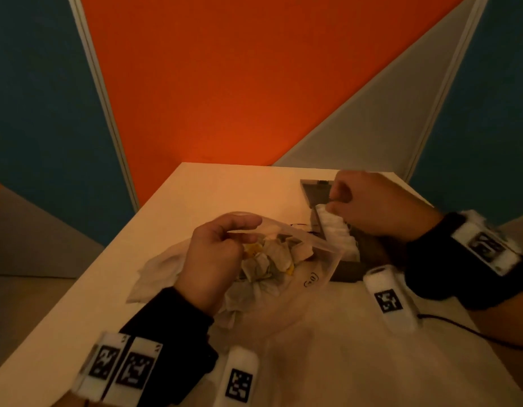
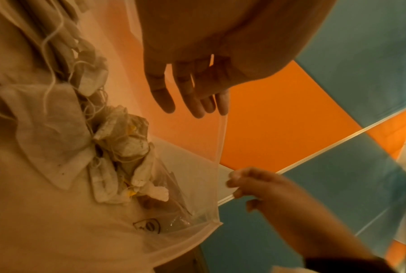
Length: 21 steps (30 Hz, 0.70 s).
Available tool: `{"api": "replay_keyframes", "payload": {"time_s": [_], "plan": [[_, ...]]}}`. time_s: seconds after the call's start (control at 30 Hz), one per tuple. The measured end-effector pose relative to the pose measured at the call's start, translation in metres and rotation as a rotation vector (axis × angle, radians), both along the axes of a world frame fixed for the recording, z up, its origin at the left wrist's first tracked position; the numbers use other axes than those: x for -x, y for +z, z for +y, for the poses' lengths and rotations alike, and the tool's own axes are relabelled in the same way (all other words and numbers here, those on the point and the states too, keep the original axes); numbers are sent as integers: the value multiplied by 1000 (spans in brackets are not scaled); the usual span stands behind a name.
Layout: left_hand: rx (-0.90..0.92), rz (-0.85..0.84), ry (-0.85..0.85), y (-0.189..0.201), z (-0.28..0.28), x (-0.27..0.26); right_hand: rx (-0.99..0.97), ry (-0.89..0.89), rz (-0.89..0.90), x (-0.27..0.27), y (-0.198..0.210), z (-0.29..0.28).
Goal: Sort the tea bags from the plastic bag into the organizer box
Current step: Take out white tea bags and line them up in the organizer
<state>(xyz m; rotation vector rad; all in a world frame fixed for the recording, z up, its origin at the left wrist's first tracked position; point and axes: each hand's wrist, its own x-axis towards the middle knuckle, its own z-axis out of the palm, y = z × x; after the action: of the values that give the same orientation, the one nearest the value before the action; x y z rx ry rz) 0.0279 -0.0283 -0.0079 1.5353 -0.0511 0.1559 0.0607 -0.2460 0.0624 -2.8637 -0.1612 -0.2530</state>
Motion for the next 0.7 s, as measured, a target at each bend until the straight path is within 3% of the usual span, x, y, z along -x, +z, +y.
{"api": "replay_keyframes", "payload": {"time_s": [0.07,0.13,0.23,0.3,0.5,0.6,0.7], "plan": [[-31,-5,13,1,0,1,-92,90,-36,29,11,25],[-65,-1,23,4,0,1,-89,232,104,51,7,50],[-194,26,21,6,6,2,113,491,337,53,-22,79],[-394,41,-2,7,17,7,234,582,425,41,-44,87],[-1105,59,-25,8,49,30,117,445,391,7,-50,75],[-1295,75,-37,-8,58,23,82,435,439,3,-51,77],[-1409,127,-70,-20,59,8,216,498,466,6,-65,88]]}}
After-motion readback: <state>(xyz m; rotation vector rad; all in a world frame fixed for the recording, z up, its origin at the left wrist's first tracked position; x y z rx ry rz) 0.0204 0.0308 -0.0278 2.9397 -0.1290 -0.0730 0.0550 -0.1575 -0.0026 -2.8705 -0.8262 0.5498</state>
